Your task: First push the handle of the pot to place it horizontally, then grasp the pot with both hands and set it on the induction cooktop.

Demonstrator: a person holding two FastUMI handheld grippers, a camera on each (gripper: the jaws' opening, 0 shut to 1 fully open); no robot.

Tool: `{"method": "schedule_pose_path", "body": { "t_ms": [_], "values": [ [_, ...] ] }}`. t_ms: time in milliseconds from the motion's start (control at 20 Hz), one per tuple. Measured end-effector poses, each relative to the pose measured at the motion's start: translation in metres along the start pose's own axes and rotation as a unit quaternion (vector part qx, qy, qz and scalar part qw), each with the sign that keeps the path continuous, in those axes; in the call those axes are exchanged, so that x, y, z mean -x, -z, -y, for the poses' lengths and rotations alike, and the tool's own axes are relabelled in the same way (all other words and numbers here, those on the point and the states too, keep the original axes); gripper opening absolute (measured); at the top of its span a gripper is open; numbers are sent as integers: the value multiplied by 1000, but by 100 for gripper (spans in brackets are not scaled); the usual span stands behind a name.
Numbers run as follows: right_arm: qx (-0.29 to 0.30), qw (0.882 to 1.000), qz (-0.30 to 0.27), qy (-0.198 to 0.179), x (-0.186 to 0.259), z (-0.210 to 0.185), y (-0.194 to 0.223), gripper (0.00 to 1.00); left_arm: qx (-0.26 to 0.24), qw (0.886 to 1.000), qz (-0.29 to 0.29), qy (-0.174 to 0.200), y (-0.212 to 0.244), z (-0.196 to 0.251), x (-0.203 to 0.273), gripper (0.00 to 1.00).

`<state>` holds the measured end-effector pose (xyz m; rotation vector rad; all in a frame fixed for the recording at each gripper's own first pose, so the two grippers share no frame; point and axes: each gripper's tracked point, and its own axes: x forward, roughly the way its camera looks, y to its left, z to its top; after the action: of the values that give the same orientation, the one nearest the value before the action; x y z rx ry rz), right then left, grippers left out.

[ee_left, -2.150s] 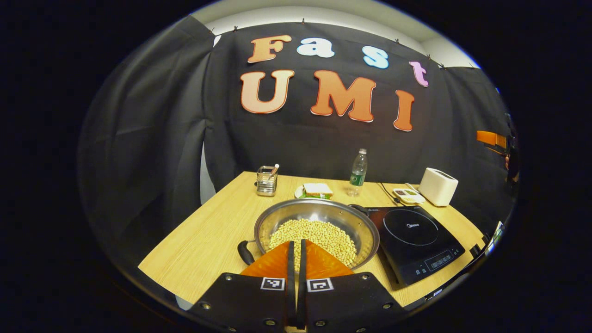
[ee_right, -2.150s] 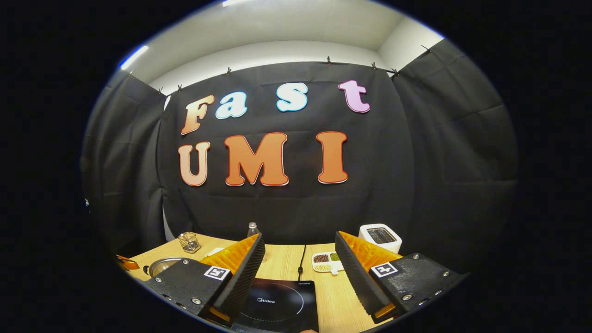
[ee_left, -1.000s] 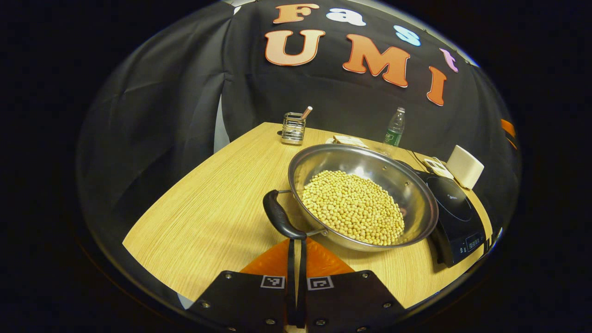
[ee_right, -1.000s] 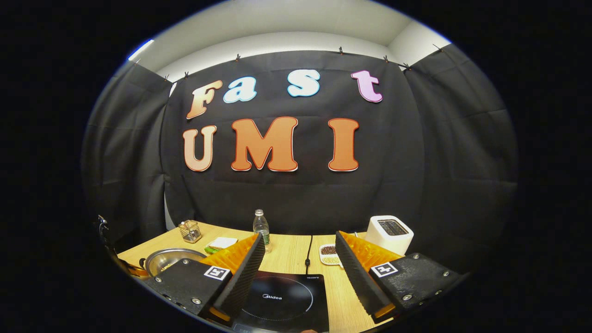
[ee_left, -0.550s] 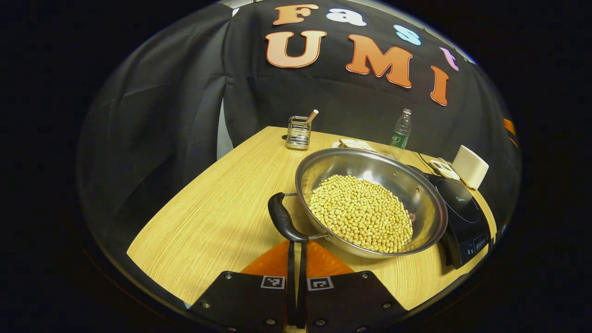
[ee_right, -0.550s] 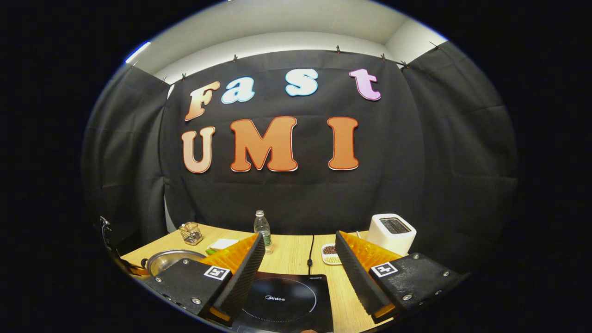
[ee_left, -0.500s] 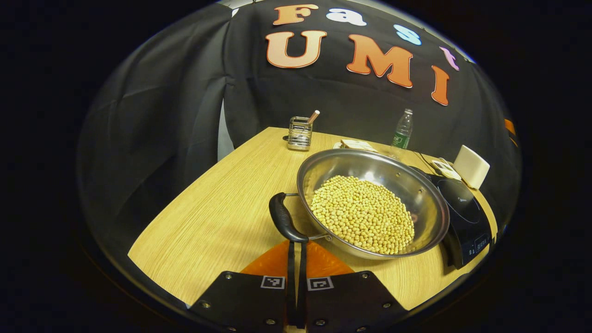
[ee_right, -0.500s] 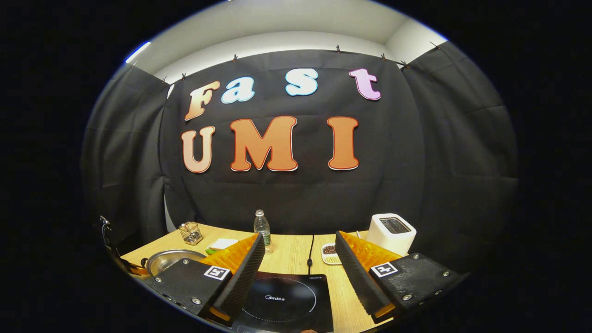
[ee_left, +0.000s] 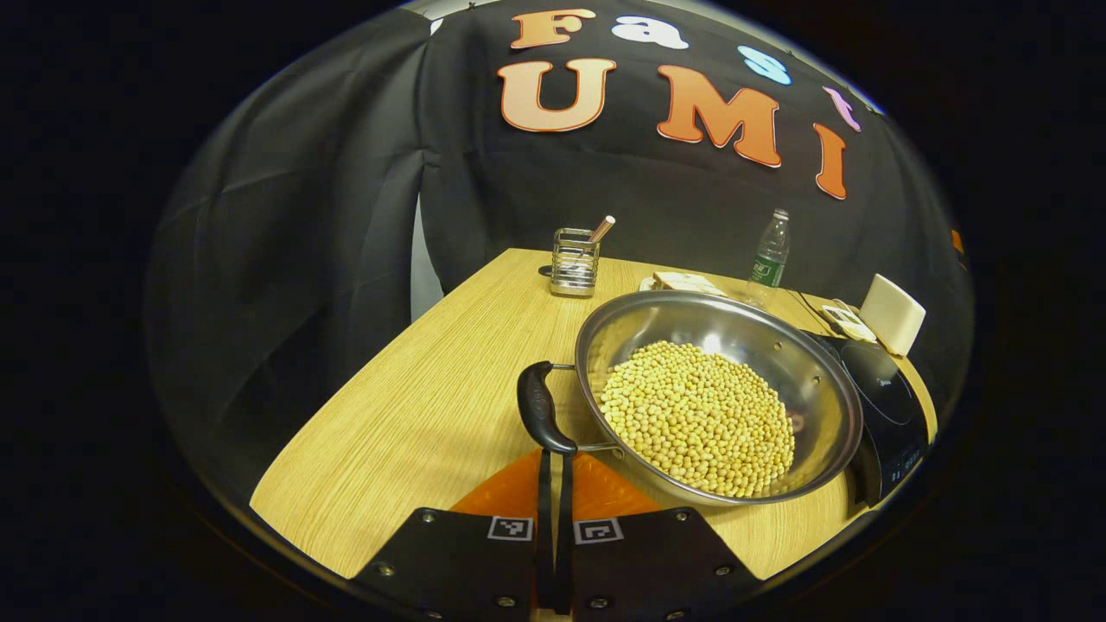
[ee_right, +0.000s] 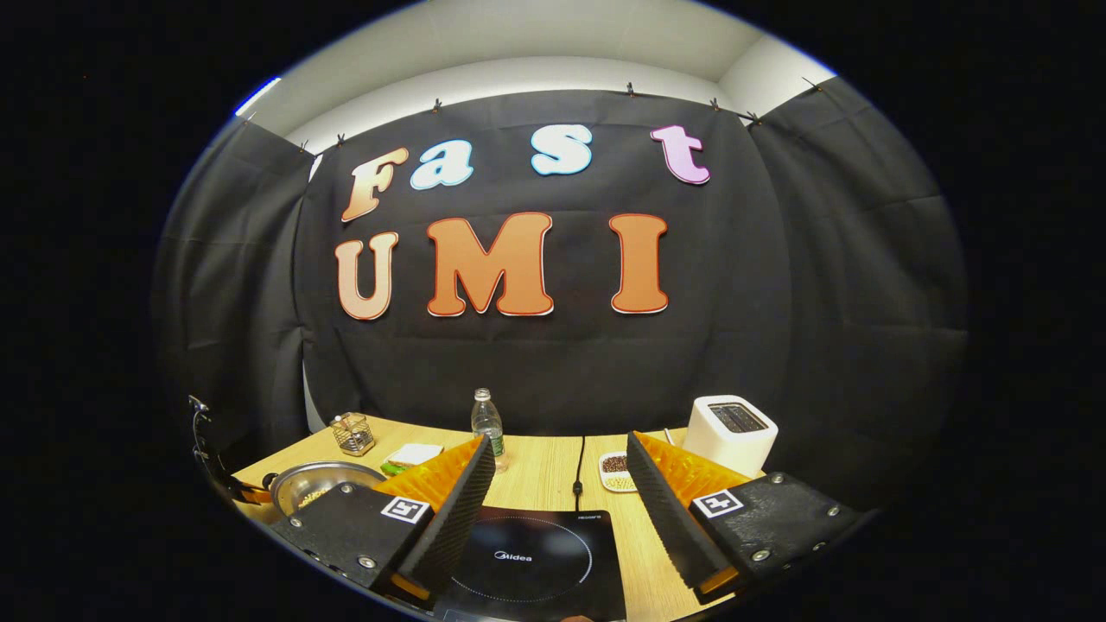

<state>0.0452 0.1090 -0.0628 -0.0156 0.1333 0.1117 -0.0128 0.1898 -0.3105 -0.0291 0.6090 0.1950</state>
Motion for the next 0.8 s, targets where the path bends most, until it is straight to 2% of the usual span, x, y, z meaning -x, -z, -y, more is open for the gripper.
{"method": "schedule_pose_path", "body": {
  "t_ms": [150, 200, 550, 800],
  "values": [
    [5, 1000, -4, 7, -3, -1, 6, 100, -1, 1000, -1, 2, -4, -4, -7, 2],
    [10, 1000, -4, 9, -3, -1, 7, 95, -2, 1000, 0, 2, -6, -5, -10, 2],
    [13, 1000, -10, 13, -6, -9, 16, 95, -38, 999, 15, 3, -19, -13, -33, 2],
    [19, 1000, -7, 14, -4, -19, 19, 95, -24, 999, 21, 9, -25, -16, -44, 2]
  ]
}}
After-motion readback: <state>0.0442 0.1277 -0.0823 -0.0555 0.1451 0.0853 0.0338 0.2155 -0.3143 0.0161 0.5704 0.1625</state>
